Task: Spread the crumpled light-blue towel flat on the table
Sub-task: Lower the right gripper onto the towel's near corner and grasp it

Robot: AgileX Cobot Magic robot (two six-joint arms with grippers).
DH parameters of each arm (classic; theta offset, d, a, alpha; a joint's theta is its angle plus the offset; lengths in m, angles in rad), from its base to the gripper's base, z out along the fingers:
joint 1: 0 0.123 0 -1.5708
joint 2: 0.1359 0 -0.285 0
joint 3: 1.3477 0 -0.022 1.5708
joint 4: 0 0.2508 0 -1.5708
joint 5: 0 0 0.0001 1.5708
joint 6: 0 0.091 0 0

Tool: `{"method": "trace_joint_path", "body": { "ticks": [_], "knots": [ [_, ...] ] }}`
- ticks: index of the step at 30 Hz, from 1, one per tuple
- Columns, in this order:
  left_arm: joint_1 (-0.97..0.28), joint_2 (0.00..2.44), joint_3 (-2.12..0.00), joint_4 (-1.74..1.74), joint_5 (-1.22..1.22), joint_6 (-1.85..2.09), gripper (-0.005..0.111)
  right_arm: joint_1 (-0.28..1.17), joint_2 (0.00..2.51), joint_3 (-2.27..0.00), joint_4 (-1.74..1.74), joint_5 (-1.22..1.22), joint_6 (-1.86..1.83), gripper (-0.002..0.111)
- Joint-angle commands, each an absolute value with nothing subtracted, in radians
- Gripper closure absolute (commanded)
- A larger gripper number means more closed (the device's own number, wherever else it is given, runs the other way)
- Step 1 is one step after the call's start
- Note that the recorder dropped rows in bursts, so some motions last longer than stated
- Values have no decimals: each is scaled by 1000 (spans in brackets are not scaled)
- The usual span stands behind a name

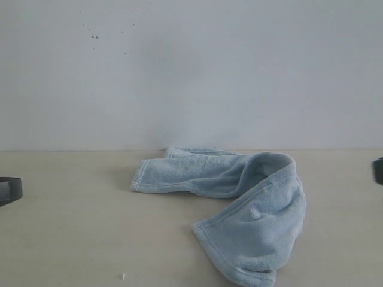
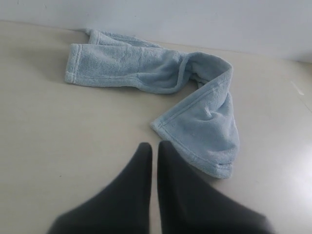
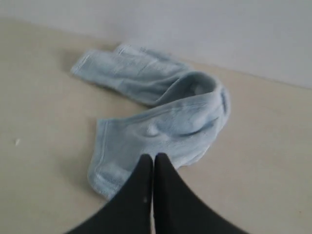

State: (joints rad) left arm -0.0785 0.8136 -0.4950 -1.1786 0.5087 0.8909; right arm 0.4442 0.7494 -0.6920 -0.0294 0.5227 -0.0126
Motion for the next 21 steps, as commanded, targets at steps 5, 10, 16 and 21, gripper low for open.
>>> {"method": "trace_joint_path", "body": {
  "ticks": [5,10,16,21],
  "knots": [
    [-83,815,-501,-1181,508,918,103,531,1227,-992,-62,668,-185,82],
    [-83,817,-501,-1177,496,994,103,531,1475,-1123,-46,764,-235,71],
    [-83,886,-501,-1177,435,1000,79,531,1700,-1198,47,791,-356,72],
    [-83,973,-501,-1194,392,1000,49,531,1787,-1199,150,710,-475,69]
  ]
}}
